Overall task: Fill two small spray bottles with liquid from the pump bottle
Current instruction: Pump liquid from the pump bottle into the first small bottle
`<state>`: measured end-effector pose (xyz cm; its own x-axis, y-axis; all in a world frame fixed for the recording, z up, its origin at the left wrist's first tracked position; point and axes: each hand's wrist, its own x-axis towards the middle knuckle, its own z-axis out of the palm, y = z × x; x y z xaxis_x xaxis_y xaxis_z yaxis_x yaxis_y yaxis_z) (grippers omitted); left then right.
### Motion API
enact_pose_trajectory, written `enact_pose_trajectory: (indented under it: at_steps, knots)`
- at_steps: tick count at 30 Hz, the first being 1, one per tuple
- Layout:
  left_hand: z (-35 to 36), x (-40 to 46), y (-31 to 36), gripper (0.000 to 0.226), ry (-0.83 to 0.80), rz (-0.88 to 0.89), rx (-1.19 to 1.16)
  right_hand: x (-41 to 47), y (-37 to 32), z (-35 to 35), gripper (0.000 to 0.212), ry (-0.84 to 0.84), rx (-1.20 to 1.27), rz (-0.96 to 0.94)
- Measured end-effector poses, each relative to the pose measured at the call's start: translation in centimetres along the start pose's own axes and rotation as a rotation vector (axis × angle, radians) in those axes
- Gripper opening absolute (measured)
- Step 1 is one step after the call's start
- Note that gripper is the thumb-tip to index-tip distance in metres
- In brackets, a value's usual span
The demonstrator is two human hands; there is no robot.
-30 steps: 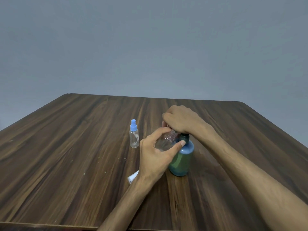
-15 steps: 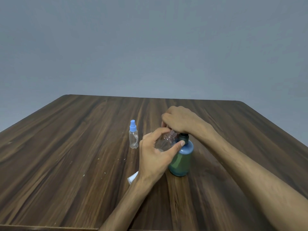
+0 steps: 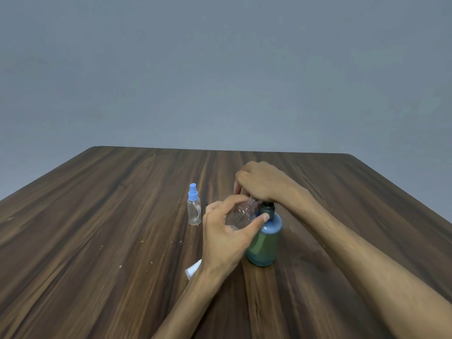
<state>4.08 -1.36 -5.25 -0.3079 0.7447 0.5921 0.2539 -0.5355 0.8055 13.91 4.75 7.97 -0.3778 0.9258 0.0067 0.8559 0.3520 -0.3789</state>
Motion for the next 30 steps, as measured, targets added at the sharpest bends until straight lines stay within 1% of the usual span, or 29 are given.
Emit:
enact_pose_trajectory:
  at_steps: [3, 7, 10, 12, 15, 18, 22, 27, 30]
  knots:
    - [-0.13, 0.01, -0.09, 0.042, 0.004, -0.004, -0.002, 0.16, -0.08, 0.46, 0.049, -0.013, -0.042, -0.001]
    - [-0.09, -0.01, 0.31, 0.042, 0.000, 0.014, 0.004, 0.29, 0.17, -0.17, 0.044, 0.027, 0.028, -0.001]
    - [-0.05, -0.02, -0.10, 0.042, 0.003, 0.001, -0.003, 0.32, 0.00, 0.54, 0.047, -0.020, -0.027, -0.002]
    - [-0.09, 0.01, -0.05, 0.041, 0.001, 0.006, 0.006, 0.33, 0.11, 0.34, 0.048, 0.002, -0.022, -0.007]
    - [-0.08, 0.06, 0.08, 0.040, 0.001, 0.013, 0.013, 0.52, 0.41, -0.11, 0.043, 0.040, 0.026, -0.005]
    - [-0.12, 0.06, -0.22, 0.042, -0.003, 0.006, 0.021, 0.46, 0.21, 0.65, 0.049, 0.003, -0.019, -0.017]
    - [-0.16, -0.08, 0.19, 0.041, -0.009, 0.021, 0.026, 0.39, 0.41, 0.00, 0.042, 0.049, 0.024, -0.023]
    - [-0.19, -0.09, -0.14, 0.041, 0.004, 0.005, 0.013, 0.48, 0.16, 0.67, 0.050, 0.019, -0.048, -0.027]
    - [-0.12, -0.13, 0.10, 0.040, -0.006, 0.024, 0.033, 0.40, 0.52, 0.14, 0.047, 0.056, -0.006, -0.037]
